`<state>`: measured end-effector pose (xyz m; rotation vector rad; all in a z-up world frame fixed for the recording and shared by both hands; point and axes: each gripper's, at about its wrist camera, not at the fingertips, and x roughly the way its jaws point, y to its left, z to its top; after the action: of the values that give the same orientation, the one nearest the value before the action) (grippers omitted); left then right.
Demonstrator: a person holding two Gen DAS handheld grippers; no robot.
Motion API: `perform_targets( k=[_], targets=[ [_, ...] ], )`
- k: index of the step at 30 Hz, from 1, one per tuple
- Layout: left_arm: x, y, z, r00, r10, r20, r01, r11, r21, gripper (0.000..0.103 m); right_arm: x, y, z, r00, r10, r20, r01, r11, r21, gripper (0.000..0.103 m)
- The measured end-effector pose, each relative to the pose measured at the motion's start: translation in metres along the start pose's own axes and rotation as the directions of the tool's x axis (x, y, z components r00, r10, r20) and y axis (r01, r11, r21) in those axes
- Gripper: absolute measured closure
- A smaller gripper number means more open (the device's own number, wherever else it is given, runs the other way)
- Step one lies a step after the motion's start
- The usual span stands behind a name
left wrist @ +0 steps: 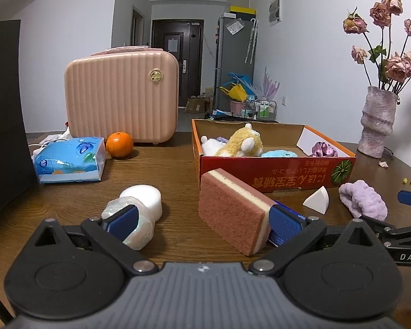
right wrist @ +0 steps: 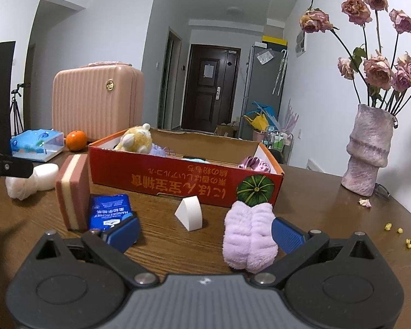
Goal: Organize soft objects
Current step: 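Grasp the blue handkerchief pack with the right tool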
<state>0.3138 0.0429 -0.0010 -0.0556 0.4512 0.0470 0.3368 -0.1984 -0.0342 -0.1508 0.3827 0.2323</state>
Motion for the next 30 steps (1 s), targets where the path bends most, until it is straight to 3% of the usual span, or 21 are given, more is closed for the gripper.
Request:
perform_targets(
  k=[19,30],
  targets=[
    [0.005,0.023,0.0,1.0,0.012,-0.024,-0.012,1.0,-0.014,0.0,0.046,0.052,0.008,0.986,0.125,-0.109,-0.129,0.991,-0.029,0.0],
    [0.009,0.037,0.001,0.999,0.015,-0.037,-0.017,0.999,-0.043,0.0,0.087,0.076,0.017,0.97,0.149,-0.195,-0.162,0.985,-0.055,0.016]
  ],
)
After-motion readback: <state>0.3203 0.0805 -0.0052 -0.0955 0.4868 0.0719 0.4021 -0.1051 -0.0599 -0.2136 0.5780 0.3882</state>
